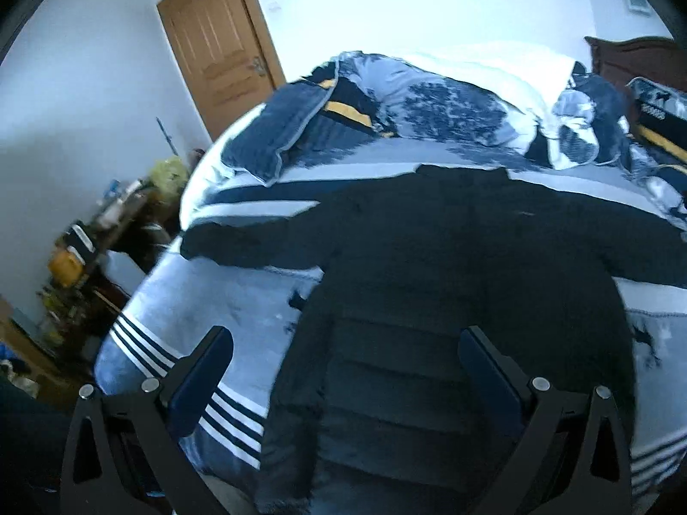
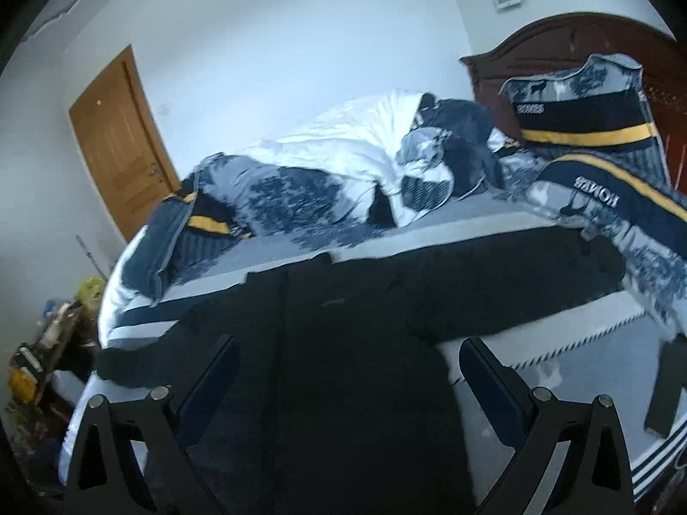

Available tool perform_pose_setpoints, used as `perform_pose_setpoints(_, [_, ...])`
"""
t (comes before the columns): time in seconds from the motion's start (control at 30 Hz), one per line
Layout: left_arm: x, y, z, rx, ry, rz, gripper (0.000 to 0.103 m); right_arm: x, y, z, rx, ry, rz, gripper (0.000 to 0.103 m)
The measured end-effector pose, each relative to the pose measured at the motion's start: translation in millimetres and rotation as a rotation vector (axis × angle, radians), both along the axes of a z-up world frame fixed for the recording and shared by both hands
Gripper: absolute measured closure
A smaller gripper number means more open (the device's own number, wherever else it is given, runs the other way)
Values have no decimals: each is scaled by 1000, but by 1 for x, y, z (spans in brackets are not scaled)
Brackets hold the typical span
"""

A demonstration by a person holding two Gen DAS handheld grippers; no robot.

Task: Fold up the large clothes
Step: 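Grasp the sleeve cuff nearest the right tool with the right gripper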

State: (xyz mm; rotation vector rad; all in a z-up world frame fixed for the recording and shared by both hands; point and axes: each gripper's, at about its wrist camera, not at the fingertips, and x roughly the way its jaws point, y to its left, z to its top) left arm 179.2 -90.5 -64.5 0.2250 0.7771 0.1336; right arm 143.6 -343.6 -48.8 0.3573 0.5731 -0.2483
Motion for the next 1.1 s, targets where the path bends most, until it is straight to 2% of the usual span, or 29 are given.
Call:
perform_pose_setpoints(0.2, [14, -12, 5, 127, -75, 68, 0, 23, -28, -36, 12, 82, -12, 0])
perform_pose_setpoints(0.33, [24, -20, 7, 152, -79, 40, 0, 37, -50, -56, 44, 120, -35, 0])
perform_pose_setpoints(0.4, [29, -21, 5, 140, -77, 31, 0, 46, -58, -64, 72, 134, -38, 0])
perform_pose_setpoints(0.47, [33, -21, 1, 85, -58, 4, 0, 57, -63, -67, 51, 148, -42, 0])
perform_pose_setpoints(0.53, [39, -19, -8, -44, -7, -60, 0, 72, -75, -71, 54, 150, -45, 0])
perform_pose_setpoints(0.6, [47, -21, -17, -157, 45, -114, 0, 86, -108, -81, 156, 149, -60, 1])
perform_pose_setpoints(0.63, [52, -25, -22, -188, 64, -133, 0, 89, -121, -85, 181, 149, -80, 1])
perform_pose_setpoints(0.77, [71, -55, -41, -233, 106, -192, 0, 80, -191, -104, 252, 149, -227, 5])
perform_pose_setpoints(0.87, [85, -79, -59, -314, 149, -222, 0, 66, -246, -124, 317, 139, -318, 5])
perform_pose_setpoints(0.93, [96, -94, -72, -360, 192, -230, 0, 63, -290, -144, 342, 175, -390, 10])
perform_pose_setpoints(1.1, [88, -117, -95, -358, 209, -294, 0, 49, -404, -200, 390, 274, -589, 20])
